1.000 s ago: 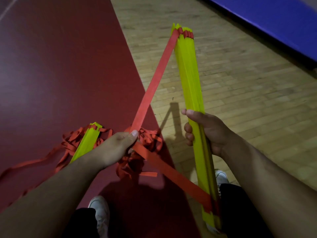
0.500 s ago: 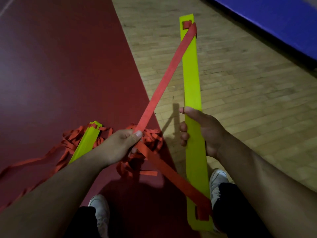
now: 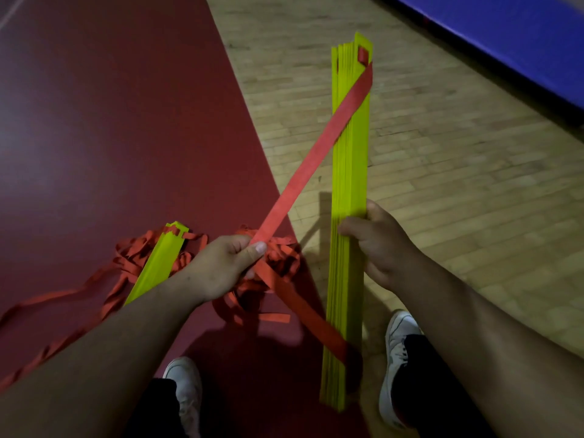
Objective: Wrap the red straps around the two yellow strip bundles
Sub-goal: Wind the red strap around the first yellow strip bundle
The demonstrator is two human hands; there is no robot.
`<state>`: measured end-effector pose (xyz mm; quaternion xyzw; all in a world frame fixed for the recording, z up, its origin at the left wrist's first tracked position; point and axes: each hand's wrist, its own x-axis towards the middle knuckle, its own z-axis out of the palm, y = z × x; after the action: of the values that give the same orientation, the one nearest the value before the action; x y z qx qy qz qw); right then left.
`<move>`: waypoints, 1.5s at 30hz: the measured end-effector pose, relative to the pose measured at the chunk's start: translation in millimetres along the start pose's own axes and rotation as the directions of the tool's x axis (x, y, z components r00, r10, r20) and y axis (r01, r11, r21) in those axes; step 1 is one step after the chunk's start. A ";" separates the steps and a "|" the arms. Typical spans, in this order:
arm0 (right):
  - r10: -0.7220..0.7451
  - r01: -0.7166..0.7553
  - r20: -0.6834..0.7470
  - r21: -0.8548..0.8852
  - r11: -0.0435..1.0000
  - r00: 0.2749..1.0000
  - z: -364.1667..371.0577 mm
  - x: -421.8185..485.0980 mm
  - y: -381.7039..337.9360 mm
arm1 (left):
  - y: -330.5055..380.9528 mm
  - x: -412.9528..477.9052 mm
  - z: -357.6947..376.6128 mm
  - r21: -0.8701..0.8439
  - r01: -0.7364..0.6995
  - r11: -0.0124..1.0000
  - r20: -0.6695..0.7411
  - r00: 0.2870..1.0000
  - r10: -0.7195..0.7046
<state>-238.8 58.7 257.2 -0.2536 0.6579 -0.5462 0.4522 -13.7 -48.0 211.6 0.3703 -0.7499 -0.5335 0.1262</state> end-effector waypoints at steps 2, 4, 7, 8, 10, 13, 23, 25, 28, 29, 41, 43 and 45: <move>0.064 -0.067 0.043 0.067 0.995 0.997 5.7 -3.1 -0.2 | 0.3 -0.2 4.9 -0.008 0.000 1.000 0.033 0.999 0.000; 0.122 -0.128 0.074 0.085 0.988 0.990 7.9 -4.4 -1.2 | -0.1 -0.5 7.1 -0.030 0.000 1.000 0.065 0.998 0.002; 0.151 -0.170 0.119 0.164 0.972 0.981 4.5 -1.6 -1.9 | 0.3 -0.2 6.0 -0.089 0.010 0.996 0.077 0.997 -0.003; 0.146 -0.159 0.115 0.116 0.980 0.983 2.0 -0.2 -0.8 | 0.3 -0.1 5.0 -0.099 0.010 0.995 0.076 0.997 -0.002; 0.081 -0.070 0.073 -0.138 0.988 0.994 -2.2 1.2 0.8 | 0.6 -0.5 3.3 -0.080 -0.002 0.997 0.079 0.997 0.008; 0.009 -0.010 -0.005 -0.392 0.920 1.000 -7.9 1.9 5.8 | -1.4 -1.6 0.0 -0.062 0.004 0.998 0.084 0.996 0.001; 0.047 -0.063 0.175 0.088 0.994 0.984 -8.1 1.0 -1.5 | 7.1 -0.1 -10.6 -0.052 -0.012 0.999 0.044 0.999 0.014; 0.017 -0.046 0.186 0.151 0.987 0.982 -8.7 0.8 -1.9 | 7.3 -0.6 -12.7 -0.057 -0.009 0.998 0.048 0.999 0.012; -0.016 -0.039 0.189 0.281 0.959 0.982 -5.8 0.0 -1.9 | 11.3 -1.6 -12.7 -0.099 -0.009 0.995 0.053 0.999 0.015; -0.010 -0.055 0.201 0.320 0.946 0.980 -3.9 -1.5 -2.5 | 13.5 -2.3 -12.5 -0.102 -0.010 0.995 0.057 0.998 0.016; 0.122 -0.141 0.074 0.376 0.916 0.990 17.1 -4.3 -1.9 | 42.9 -2.5 10.1 -0.017 -0.040 0.999 0.138 0.990 0.042; 0.127 -0.138 0.057 0.342 0.929 0.990 13.4 -3.4 -2.0 | 45.2 -4.4 9.5 0.028 -0.033 0.999 0.197 0.980 0.027; 0.143 -0.154 0.058 0.320 0.935 0.988 10.1 -1.9 -2.2 | 46.3 -5.1 7.6 0.073 -0.039 0.997 0.237 0.971 0.021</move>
<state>-229.5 54.8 260.0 -0.1348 0.5688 -0.6068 0.5386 -34.0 -31.9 251.0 0.2976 -0.7850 -0.5425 0.0299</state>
